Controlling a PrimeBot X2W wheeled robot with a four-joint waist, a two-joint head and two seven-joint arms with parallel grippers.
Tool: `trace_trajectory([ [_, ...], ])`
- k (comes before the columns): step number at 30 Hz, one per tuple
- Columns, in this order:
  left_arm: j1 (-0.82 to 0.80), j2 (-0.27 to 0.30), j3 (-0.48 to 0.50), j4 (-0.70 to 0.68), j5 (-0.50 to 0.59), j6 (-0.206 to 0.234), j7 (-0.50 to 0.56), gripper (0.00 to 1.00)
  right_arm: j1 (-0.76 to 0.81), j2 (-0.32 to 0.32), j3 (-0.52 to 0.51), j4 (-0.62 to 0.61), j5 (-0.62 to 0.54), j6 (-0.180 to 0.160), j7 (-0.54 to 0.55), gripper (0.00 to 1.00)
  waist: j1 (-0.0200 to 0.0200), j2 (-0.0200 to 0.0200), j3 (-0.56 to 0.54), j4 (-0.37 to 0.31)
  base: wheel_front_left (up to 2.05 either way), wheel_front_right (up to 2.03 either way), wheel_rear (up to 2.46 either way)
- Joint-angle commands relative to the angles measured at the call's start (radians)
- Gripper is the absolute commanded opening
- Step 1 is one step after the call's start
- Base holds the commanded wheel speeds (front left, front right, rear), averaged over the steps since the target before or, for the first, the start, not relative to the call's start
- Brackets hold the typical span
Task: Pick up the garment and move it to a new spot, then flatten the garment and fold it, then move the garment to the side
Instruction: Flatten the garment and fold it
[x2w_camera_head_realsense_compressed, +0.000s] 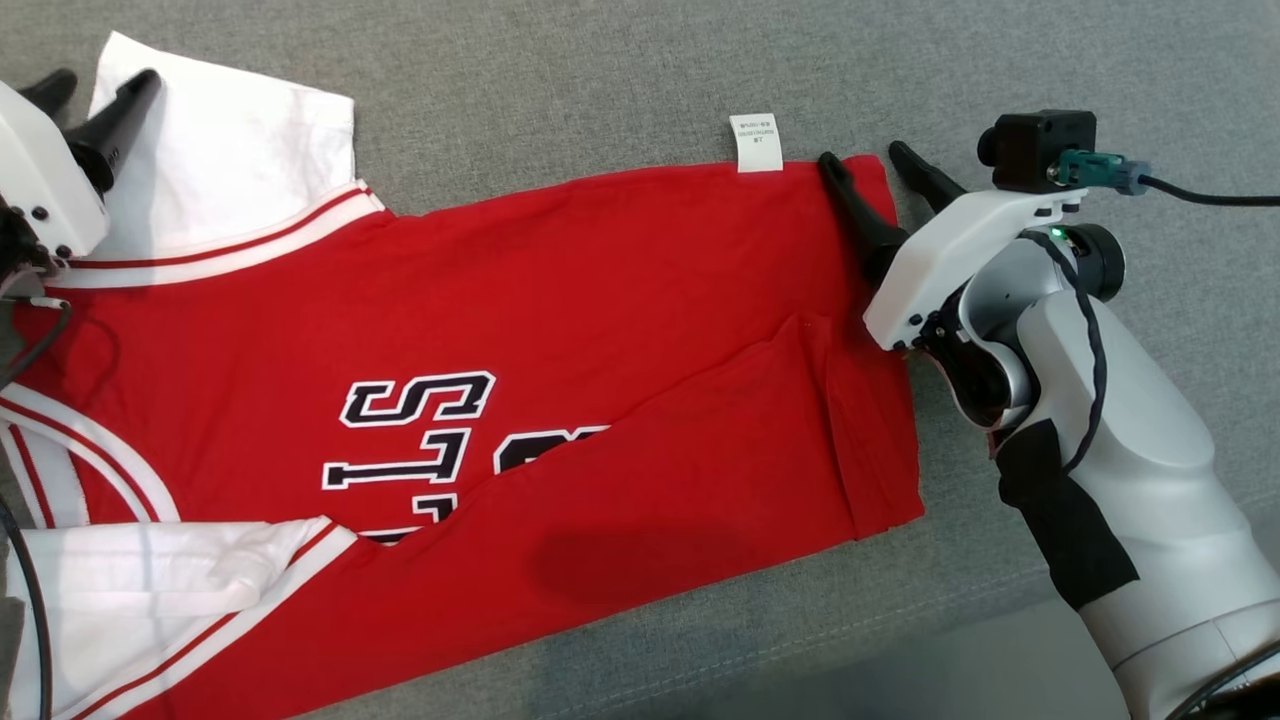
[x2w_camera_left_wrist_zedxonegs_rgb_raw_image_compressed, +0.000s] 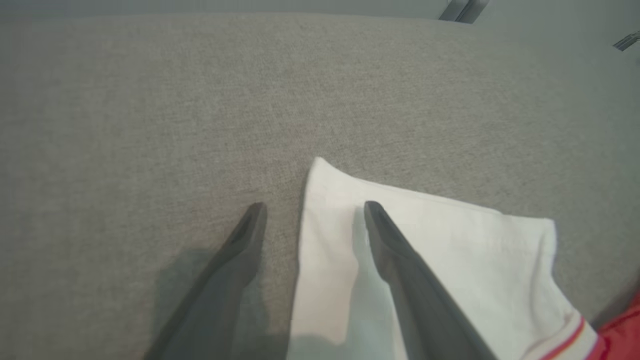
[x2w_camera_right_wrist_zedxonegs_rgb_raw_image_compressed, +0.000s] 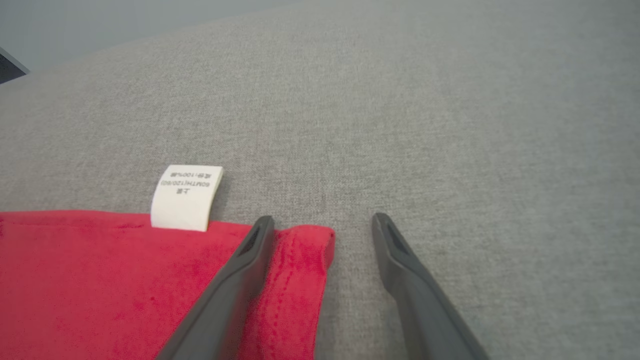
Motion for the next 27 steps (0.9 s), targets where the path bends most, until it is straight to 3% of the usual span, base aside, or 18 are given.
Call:
trace_trajectory([
  [1, -0.040, 0.052, 0.017, -0.021, -0.015, -0.007, -0.007, 1.00, -0.006, 0.006, 0.021, -0.013, 0.018, 0.000, 0.004, 1.00, 0.0000, 0.0000, 0.005, -0.002, 0.00, 0.00, 0.00],
  [15, -0.065, 0.119, -0.130, -0.045, -0.123, -0.007, -0.054, 1.00, 0.014, 0.006, 0.094, -0.038, 0.065, 0.000, 0.050, 1.00, 0.0000, 0.0000, 0.008, -0.022, 0.00, 0.00, 0.00],
  [16, -0.067, 0.123, -0.138, -0.041, -0.130, -0.007, -0.055, 1.00, 0.019, 0.006, 0.094, -0.043, 0.066, 0.000, 0.056, 0.98, 0.0000, 0.0000, 0.008, -0.024, 0.00, 0.00, 0.00],
  [17, -0.070, 0.127, -0.145, -0.037, -0.136, -0.007, -0.057, 1.00, 0.025, 0.006, 0.092, -0.045, 0.065, 0.000, 0.064, 0.83, 0.0000, 0.0000, 0.007, -0.026, 0.00, 0.00, 0.00],
  [18, -0.073, 0.129, -0.153, -0.032, -0.142, -0.007, -0.055, 1.00, 0.029, 0.006, 0.090, -0.048, 0.063, 0.000, 0.071, 0.76, 0.0000, 0.0000, 0.007, -0.026, 0.00, 0.00, 0.00],
  [19, -0.076, 0.131, -0.161, -0.030, -0.149, -0.007, -0.055, 0.94, 0.033, 0.006, 0.088, -0.056, 0.063, 0.000, 0.072, 0.74, 0.0000, 0.0000, 0.007, -0.027, 0.00, 0.00, 0.00],
  [20, -0.080, 0.133, -0.167, -0.030, -0.155, -0.007, -0.060, 0.78, 0.038, 0.006, 0.087, -0.060, 0.063, 0.000, 0.076, 0.61, 0.0000, 0.0000, 0.007, -0.027, 0.00, 0.00, 0.00],
  [21, -0.080, 0.133, -0.167, -0.030, -0.155, -0.007, -0.060, 0.78, 0.038, 0.006, 0.087, -0.060, 0.063, 0.000, 0.076, 0.61, 0.0000, 0.0000, 0.007, -0.027, 0.00, 0.00, 0.00],
  [22, -0.084, 0.136, -0.174, -0.027, -0.158, -0.007, -0.065, 0.47, 0.041, 0.006, 0.085, -0.064, 0.060, 0.000, 0.081, 0.43, 0.0000, 0.0000, 0.007, -0.028, 0.00, 0.00, 0.00],
  [23, -0.088, 0.138, -0.184, -0.029, -0.158, -0.007, -0.072, 0.22, 0.044, 0.006, 0.082, -0.070, 0.061, 0.000, 0.082, 0.25, 0.0000, 0.0000, 0.008, -0.028, 0.00, 0.00, 0.00],
  [24, -0.089, 0.137, -0.188, -0.026, -0.167, -0.007, -0.079, 0.00, 0.048, 0.006, 0.080, -0.075, 0.061, 0.000, 0.083, 0.00, 0.0000, 0.0000, 0.007, -0.028, 0.00, 0.00, 0.00],
  [27, -0.096, 0.135, -0.201, -0.020, -0.187, -0.007, -0.099, 0.00, 0.053, 0.006, 0.069, -0.093, 0.066, 0.000, 0.071, 0.00, 0.0000, 0.0000, 0.006, -0.028, 0.00, 0.00, 0.00],
])
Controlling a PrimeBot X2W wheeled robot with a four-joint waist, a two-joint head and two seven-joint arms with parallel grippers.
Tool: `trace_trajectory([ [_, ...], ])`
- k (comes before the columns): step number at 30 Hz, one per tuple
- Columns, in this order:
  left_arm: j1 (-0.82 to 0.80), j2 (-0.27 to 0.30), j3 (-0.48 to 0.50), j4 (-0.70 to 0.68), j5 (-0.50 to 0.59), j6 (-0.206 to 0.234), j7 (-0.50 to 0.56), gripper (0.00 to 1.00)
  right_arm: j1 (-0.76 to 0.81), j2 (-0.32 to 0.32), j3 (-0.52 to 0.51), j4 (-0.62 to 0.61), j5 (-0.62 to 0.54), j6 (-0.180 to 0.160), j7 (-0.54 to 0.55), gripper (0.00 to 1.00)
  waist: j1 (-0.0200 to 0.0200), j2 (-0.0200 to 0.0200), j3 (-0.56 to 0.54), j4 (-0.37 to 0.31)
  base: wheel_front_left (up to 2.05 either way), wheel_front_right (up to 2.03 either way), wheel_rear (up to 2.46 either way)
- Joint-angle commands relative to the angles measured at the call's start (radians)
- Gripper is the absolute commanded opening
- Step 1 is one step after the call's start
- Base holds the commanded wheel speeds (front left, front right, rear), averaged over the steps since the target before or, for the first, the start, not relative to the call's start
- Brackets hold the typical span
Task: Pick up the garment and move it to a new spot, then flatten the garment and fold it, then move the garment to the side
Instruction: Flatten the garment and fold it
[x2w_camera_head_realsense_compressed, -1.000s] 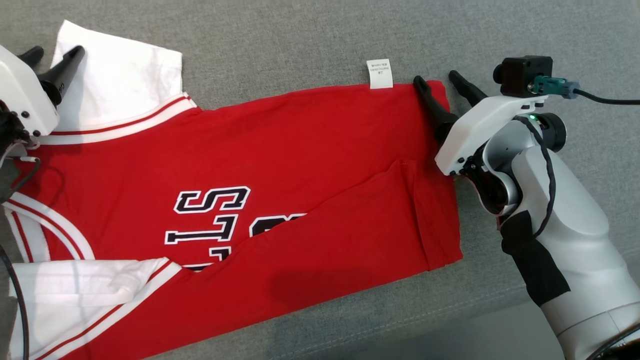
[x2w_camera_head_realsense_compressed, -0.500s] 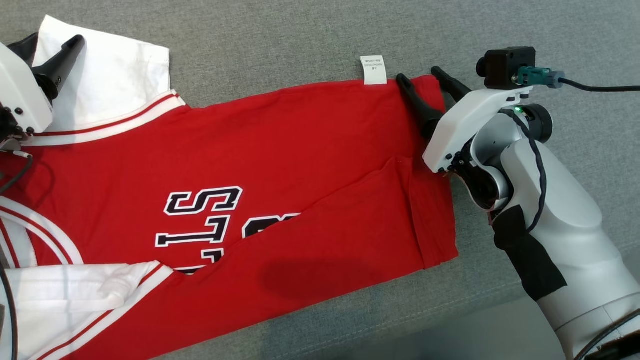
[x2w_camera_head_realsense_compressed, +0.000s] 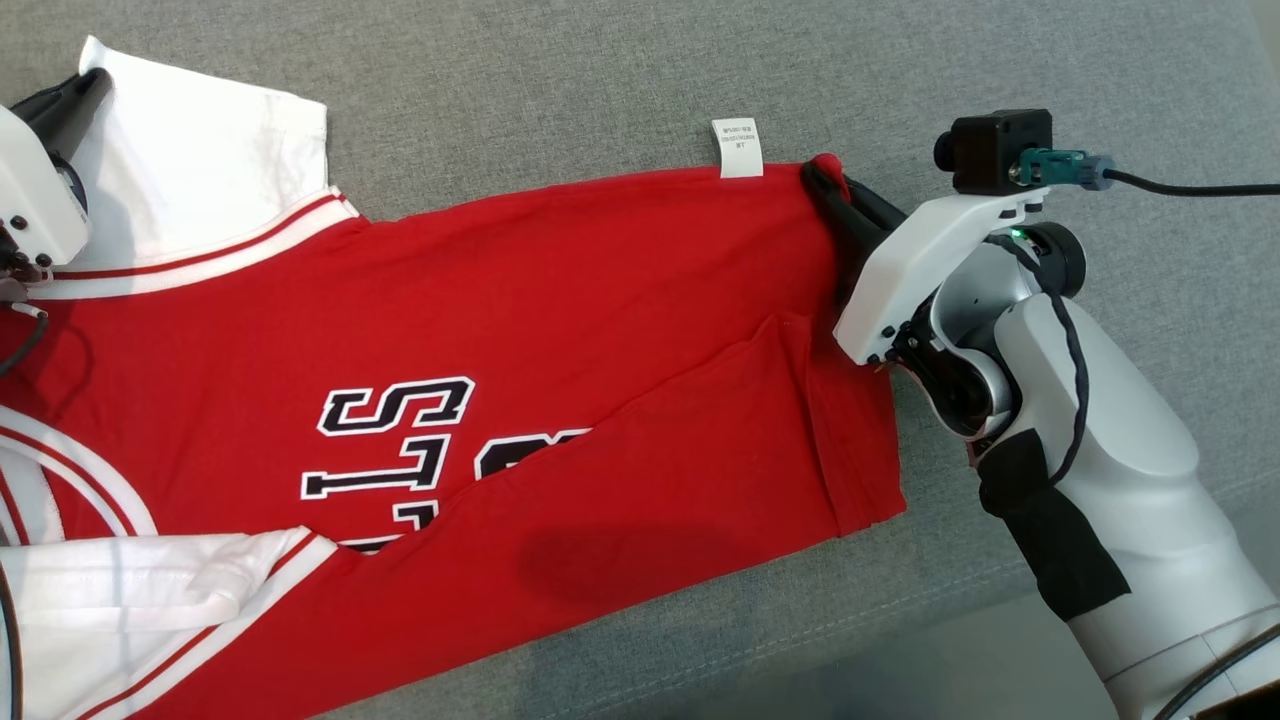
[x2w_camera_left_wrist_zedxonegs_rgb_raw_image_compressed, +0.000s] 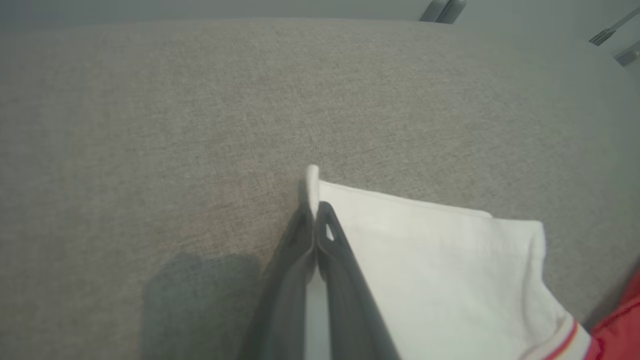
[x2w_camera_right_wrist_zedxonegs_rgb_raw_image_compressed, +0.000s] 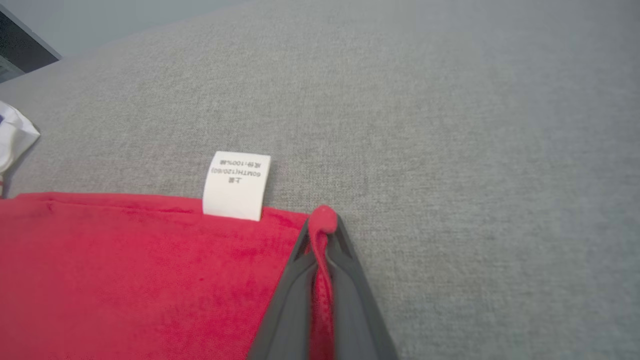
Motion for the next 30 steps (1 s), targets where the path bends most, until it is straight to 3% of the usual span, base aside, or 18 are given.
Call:
trace_trajectory([
  [1, -0.040, 0.043, 0.032, -0.012, -0.010, -0.007, -0.010, 0.00, 0.038, 0.005, 0.003, -0.024, 0.009, 0.000, -0.009, 0.00, 0.0000, 0.0000, 0.000, 0.000, 0.00, 0.00, 0.00],
  [11, -0.087, 0.040, 0.019, -0.033, -0.083, -0.007, -0.100, 0.00, -0.005, -0.001, -0.076, -0.032, 0.051, 0.000, -0.047, 0.00, 0.0000, 0.0000, -0.025, 0.039, 0.00, 0.00, 0.00],
  [19, -0.106, 0.065, -0.004, -0.103, -0.105, -0.007, -0.209, 0.00, -0.001, -0.042, -0.104, -0.050, 0.099, 0.000, -0.057, 0.00, 0.0000, 0.0000, -0.046, 0.093, 0.00, 0.00, 0.00],
  [27, 0.090, 0.143, -0.010, -0.375, -0.121, -0.003, -0.416, 0.00, 0.172, -0.160, -0.134, -0.228, 0.196, 0.000, -0.045, 0.00, 0.0000, 0.0000, -0.073, 0.189, 0.00, 0.00, 0.00],
  [30, 0.191, 0.183, -0.003, -0.495, -0.116, 0.037, -0.481, 0.00, 0.239, -0.191, -0.156, -0.301, 0.212, 0.000, -0.017, 0.00, 0.0000, 0.0000, -0.074, 0.216, 0.00, 0.00, 0.00],
])
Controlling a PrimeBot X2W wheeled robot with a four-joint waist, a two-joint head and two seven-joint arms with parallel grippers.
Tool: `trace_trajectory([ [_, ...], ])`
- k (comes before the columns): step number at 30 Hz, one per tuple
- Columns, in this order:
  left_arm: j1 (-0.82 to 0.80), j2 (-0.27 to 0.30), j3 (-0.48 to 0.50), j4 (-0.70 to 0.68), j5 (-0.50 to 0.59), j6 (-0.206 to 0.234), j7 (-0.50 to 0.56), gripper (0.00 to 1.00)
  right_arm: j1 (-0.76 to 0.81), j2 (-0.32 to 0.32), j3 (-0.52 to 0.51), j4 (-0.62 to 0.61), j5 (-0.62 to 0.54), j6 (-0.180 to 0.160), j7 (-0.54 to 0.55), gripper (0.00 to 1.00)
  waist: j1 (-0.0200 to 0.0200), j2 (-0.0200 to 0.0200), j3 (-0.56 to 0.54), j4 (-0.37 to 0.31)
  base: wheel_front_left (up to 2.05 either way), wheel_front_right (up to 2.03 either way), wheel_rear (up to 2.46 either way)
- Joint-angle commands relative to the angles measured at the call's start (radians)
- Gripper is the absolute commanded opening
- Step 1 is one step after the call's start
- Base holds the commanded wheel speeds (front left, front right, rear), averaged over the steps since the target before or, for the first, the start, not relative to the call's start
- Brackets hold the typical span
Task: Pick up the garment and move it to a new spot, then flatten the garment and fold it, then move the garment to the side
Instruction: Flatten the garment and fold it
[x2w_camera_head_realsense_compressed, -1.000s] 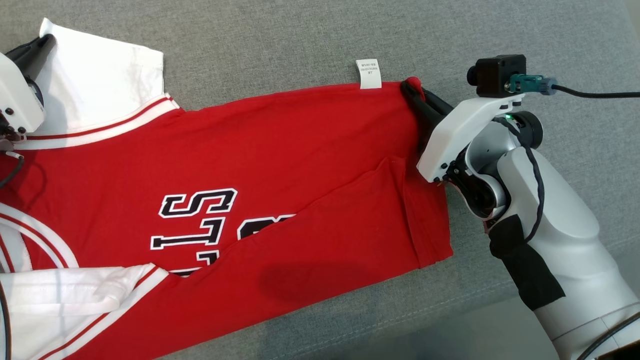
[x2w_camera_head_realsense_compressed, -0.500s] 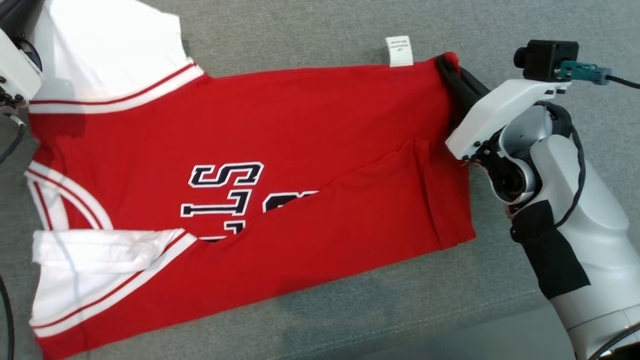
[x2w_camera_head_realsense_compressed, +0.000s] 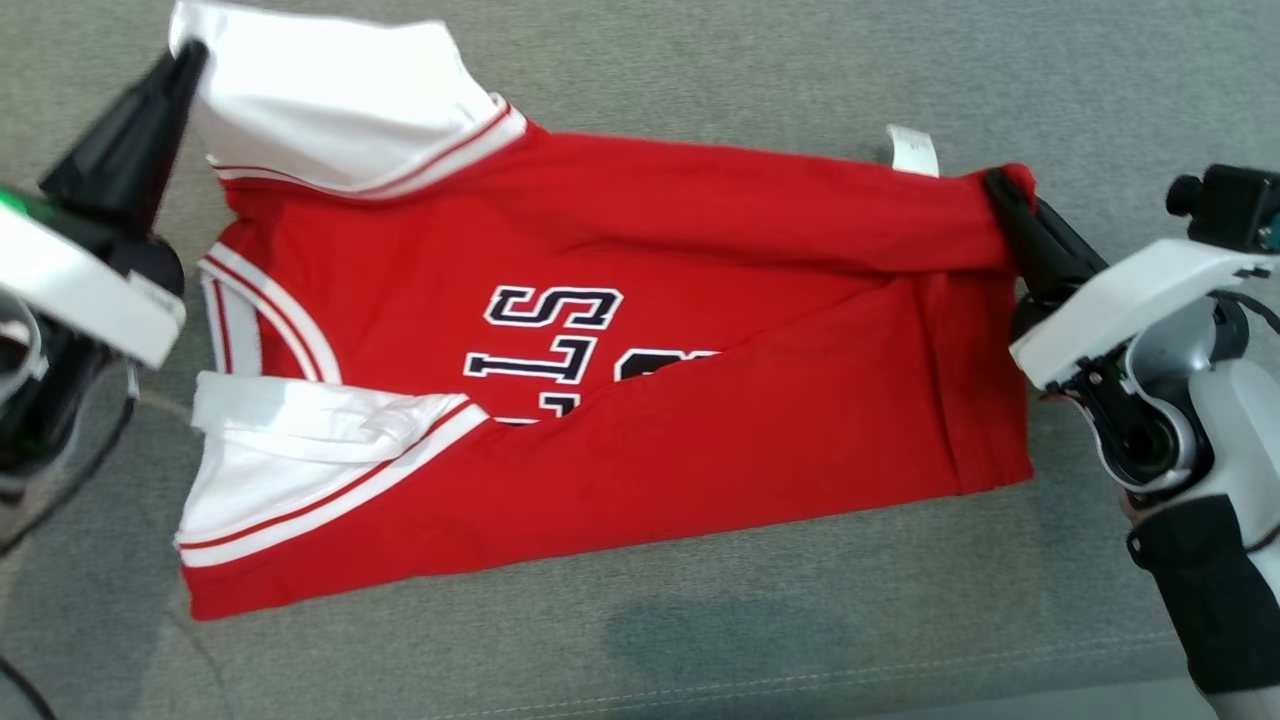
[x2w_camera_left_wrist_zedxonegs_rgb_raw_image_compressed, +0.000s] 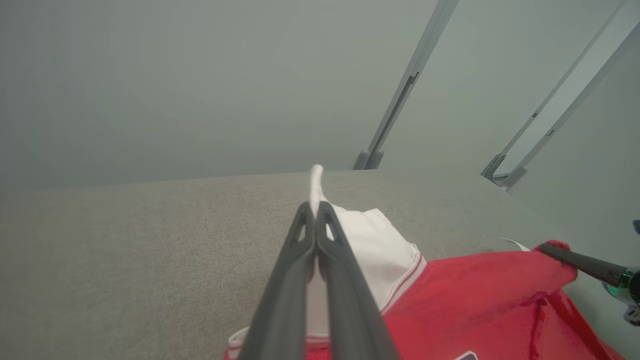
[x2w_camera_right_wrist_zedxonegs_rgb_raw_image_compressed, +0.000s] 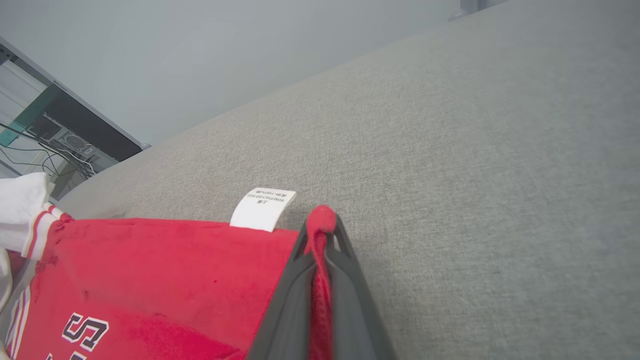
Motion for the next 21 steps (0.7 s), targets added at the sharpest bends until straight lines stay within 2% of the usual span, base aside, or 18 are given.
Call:
trace_trajectory([
  [1, 0.047, 0.085, 0.052, -0.091, 0.008, 0.041, -0.036, 0.00, 0.056, -0.019, -0.009, -0.071, 0.004, 0.000, 0.014, 0.00, 0.0000, 0.0000, -0.006, 0.030, 0.00, 0.00, 0.00],
  [6, 0.247, 0.145, 0.094, -0.337, 0.004, 0.151, -0.083, 0.00, 0.156, -0.037, -0.046, -0.176, 0.001, 0.000, 0.068, 0.00, 0.0000, 0.0000, -0.015, 0.055, 0.00, 0.00, 0.00],
  [7, 0.247, 0.145, 0.094, -0.337, 0.004, 0.151, -0.083, 0.00, 0.156, -0.037, -0.046, -0.176, 0.001, 0.000, 0.068, 0.00, 0.0000, 0.0000, -0.015, 0.055, 0.00, 0.00, 0.00],
  [9, 0.327, 0.156, 0.110, -0.420, 0.009, 0.193, -0.089, 0.00, 0.195, -0.047, -0.065, -0.214, -0.009, 0.000, 0.078, 0.00, 0.0000, 0.0000, -0.018, 0.068, 0.00, 0.00, 0.00],
  [11, 0.402, 0.155, 0.129, -0.483, 0.018, 0.233, -0.091, 0.00, 0.235, -0.049, -0.085, -0.256, -0.004, 0.000, 0.079, 0.00, 0.0000, 0.0000, -0.023, 0.079, 0.00, 0.00, 0.00],
  [14, 0.502, 0.124, 0.191, -0.553, 0.037, 0.276, -0.092, 0.00, 0.293, -0.054, -0.116, -0.323, -0.003, 0.000, 0.069, 0.00, 0.0000, 0.0000, -0.030, 0.095, 0.00, 0.00, 0.00],
  [17, 0.595, 0.088, 0.241, -0.583, 0.045, 0.287, -0.092, 0.00, 0.351, -0.062, -0.123, -0.376, 0.001, 0.000, 0.067, 0.00, 0.0000, 0.0000, -0.035, 0.107, 0.00, 0.00, 0.00],
  [21, 0.691, 0.035, 0.283, -0.580, 0.044, 0.266, -0.092, 0.00, 0.422, -0.088, -0.117, -0.420, 0.008, 0.000, 0.034, 0.00, 0.0000, 0.0000, -0.041, 0.118, 0.00, 0.00, 0.00],
])
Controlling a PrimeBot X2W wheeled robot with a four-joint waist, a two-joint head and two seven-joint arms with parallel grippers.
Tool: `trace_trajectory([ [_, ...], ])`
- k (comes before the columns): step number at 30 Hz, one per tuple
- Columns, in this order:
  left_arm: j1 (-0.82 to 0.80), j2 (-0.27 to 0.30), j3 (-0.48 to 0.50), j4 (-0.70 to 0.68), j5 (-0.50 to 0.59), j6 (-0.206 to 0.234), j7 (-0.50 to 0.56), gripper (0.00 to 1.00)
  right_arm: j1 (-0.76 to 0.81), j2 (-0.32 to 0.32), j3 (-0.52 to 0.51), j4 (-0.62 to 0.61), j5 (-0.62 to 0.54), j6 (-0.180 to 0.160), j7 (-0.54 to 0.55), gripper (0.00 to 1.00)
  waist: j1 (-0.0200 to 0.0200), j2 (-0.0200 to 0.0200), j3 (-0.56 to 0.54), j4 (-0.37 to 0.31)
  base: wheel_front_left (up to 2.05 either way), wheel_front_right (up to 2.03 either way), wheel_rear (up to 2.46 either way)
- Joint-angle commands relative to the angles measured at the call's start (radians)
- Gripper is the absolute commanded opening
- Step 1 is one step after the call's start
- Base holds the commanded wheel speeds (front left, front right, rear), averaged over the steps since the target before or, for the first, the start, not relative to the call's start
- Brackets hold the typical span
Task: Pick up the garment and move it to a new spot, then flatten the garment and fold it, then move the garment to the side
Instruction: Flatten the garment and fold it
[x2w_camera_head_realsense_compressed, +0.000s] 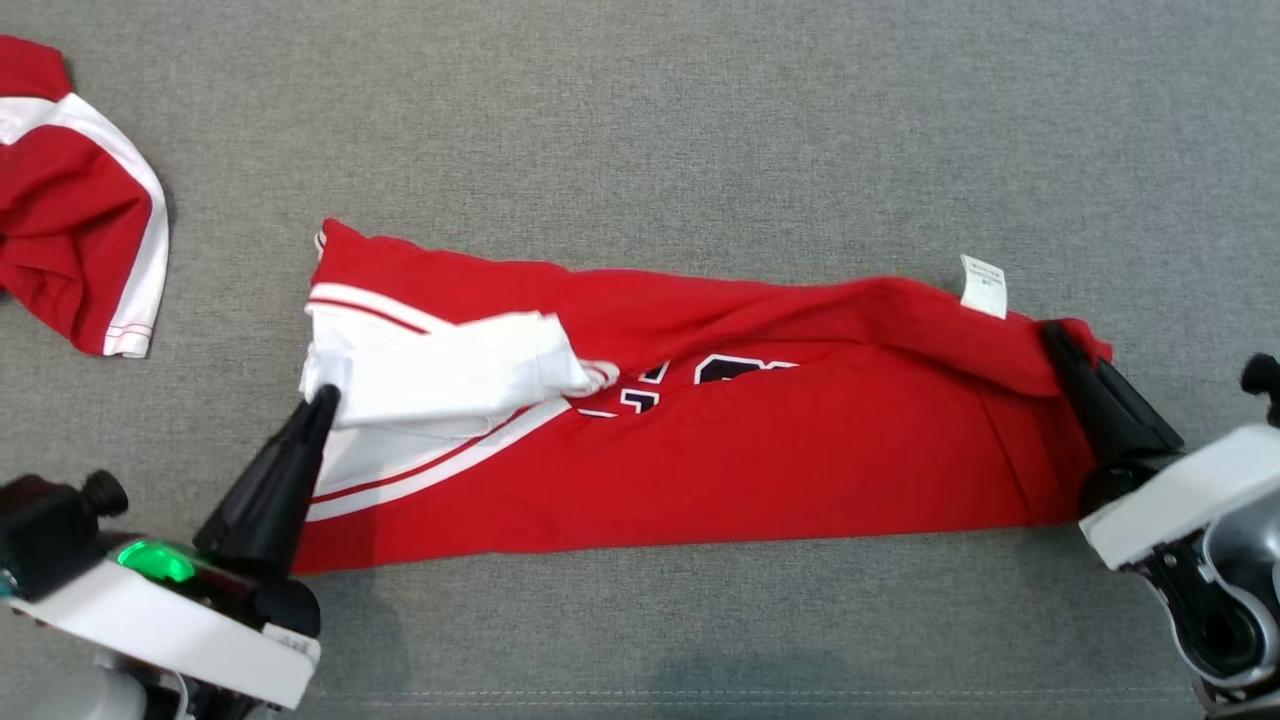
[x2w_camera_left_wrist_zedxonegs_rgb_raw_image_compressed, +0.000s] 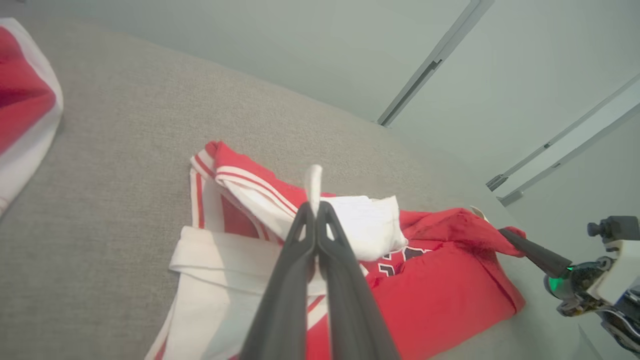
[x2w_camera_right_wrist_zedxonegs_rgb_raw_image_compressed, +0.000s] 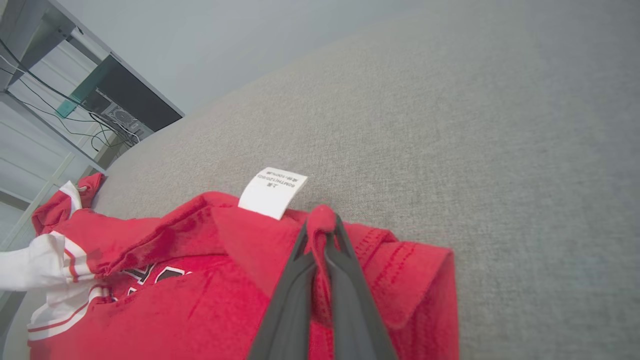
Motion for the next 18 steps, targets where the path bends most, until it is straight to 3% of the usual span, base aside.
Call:
trace_trajectory([
  [1, 0.002, 0.019, 0.057, -0.014, 0.004, -0.012, -0.010, 0.00, 0.030, -0.018, 0.008, -0.040, 0.020, 0.000, -0.029, 0.00, 0.0000, 0.0000, -0.003, 0.006, 0.00, 0.00, 0.00],
  [6, 0.060, -0.036, 0.082, 0.035, 0.012, -0.048, -0.010, 0.00, 0.095, -0.044, 0.007, -0.037, 0.034, 0.000, -0.067, 0.00, 0.0000, 0.0000, -0.012, 0.013, 0.00, 0.00, 0.00],
  [7, 0.067, -0.046, 0.085, 0.048, 0.011, -0.052, -0.010, 0.10, 0.102, -0.044, 0.007, -0.029, 0.037, 0.000, -0.074, 0.23, 0.0000, 0.0000, -0.015, 0.012, 0.00, 0.00, 0.00],
  [8, 0.074, -0.057, 0.088, 0.059, 0.004, -0.059, -0.010, 0.35, 0.106, -0.044, 0.008, -0.023, 0.038, 0.000, -0.083, 0.42, 0.0000, 0.0000, -0.017, 0.012, 0.00, 0.00, 0.00],
  [9, 0.077, -0.065, 0.090, 0.073, 0.002, -0.063, -0.010, 0.67, 0.111, -0.046, 0.009, -0.014, 0.037, 0.000, -0.092, 0.57, 0.0000, 0.0000, -0.021, 0.013, 0.00, 0.00, 0.00],
  [10, 0.079, -0.069, 0.090, 0.087, 0.007, -0.063, -0.010, 1.00, 0.115, -0.045, 0.008, -0.005, 0.040, 0.000, -0.100, 1.00, 0.0000, 0.0000, -0.023, 0.014, 0.00, 0.00, 0.00],
  [18, 0.092, -0.138, 0.172, 0.154, 0.119, -0.023, -0.010, 1.00, 0.170, -0.047, 0.003, 0.003, 0.082, 0.000, -0.179, 1.00, 0.0000, 0.0000, -0.068, 0.027, 0.00, 0.00, 0.00],
])
